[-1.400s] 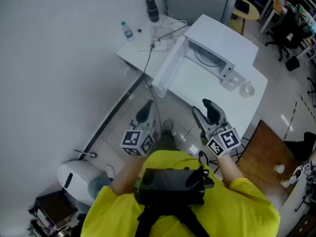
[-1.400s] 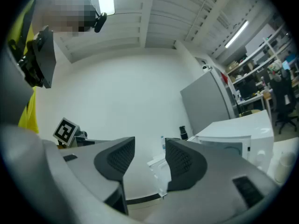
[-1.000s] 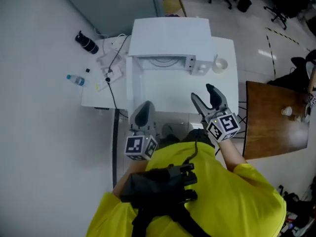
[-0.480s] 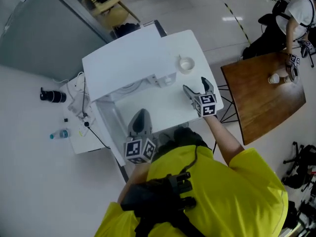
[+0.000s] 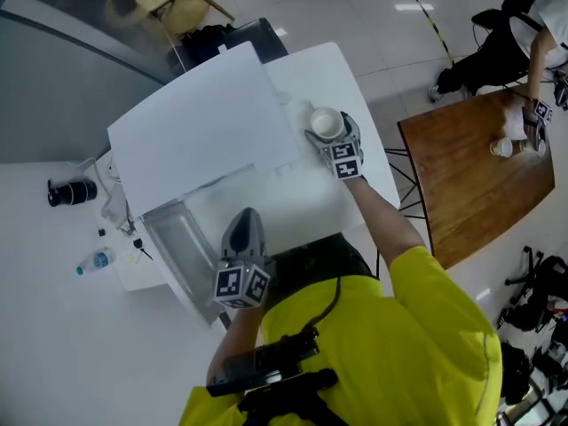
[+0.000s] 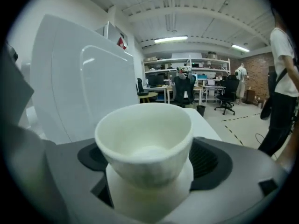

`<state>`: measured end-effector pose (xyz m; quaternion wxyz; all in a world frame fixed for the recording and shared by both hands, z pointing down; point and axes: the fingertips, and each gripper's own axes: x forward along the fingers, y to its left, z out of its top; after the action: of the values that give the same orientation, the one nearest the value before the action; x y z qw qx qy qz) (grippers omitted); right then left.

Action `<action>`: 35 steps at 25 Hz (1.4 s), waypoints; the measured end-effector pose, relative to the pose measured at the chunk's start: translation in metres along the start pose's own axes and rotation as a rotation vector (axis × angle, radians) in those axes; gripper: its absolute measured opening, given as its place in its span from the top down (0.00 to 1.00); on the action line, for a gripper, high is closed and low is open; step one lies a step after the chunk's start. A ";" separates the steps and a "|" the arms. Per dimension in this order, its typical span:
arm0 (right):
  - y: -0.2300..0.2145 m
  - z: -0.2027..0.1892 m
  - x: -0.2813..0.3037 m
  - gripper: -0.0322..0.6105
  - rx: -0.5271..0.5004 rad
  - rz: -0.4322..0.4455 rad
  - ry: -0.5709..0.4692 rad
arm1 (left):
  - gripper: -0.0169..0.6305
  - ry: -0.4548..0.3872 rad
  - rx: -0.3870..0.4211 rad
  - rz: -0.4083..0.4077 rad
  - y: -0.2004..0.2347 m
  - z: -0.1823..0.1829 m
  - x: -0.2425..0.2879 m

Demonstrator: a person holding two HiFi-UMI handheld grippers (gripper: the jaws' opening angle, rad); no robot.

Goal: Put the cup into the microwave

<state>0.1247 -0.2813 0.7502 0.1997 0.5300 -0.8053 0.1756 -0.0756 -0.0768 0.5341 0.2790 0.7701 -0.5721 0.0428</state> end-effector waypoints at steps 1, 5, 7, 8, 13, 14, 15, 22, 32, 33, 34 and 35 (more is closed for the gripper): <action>0.002 0.001 0.004 0.15 -0.009 0.009 -0.009 | 0.95 0.004 -0.003 0.002 0.002 -0.003 0.003; 0.002 0.005 0.009 0.20 -0.020 -0.007 -0.012 | 0.95 0.022 -0.015 0.014 0.013 -0.012 0.007; -0.003 0.006 -0.001 0.20 -0.013 -0.032 -0.004 | 0.95 0.028 0.001 0.020 0.019 -0.010 0.007; -0.004 0.008 -0.011 0.20 -0.012 -0.040 -0.006 | 0.95 0.027 0.006 0.023 0.021 -0.007 0.006; 0.026 0.022 -0.109 0.20 -0.009 -0.004 -0.015 | 0.95 0.004 -0.010 0.031 0.033 0.007 -0.016; 0.040 0.023 -0.133 0.20 -0.006 0.023 -0.007 | 0.95 -0.001 -0.011 0.030 0.036 0.008 -0.023; 0.058 0.020 -0.156 0.20 -0.006 0.060 0.009 | 0.95 -0.008 -0.014 0.030 0.040 0.010 -0.031; 0.213 0.014 -0.229 0.20 -0.056 0.399 0.103 | 0.95 -0.080 -0.084 0.083 0.072 0.014 -0.083; 0.368 0.061 -0.057 0.20 -0.216 0.507 -0.033 | 0.95 -0.159 -0.176 0.172 0.114 0.008 -0.125; 0.374 0.065 -0.039 0.20 -0.226 0.496 -0.040 | 0.95 -0.173 -0.185 0.158 0.113 0.009 -0.127; 0.379 0.067 -0.023 0.20 -0.234 0.487 -0.041 | 0.95 -0.176 -0.192 0.153 0.112 0.007 -0.128; 0.383 0.069 -0.009 0.20 -0.239 0.480 -0.042 | 0.95 -0.170 -0.197 0.158 0.114 0.004 -0.128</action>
<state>-0.2346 -0.1638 0.6594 0.1967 0.3000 -0.9269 0.1105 -0.2230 0.0094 0.5248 0.2997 0.6925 -0.6537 -0.0572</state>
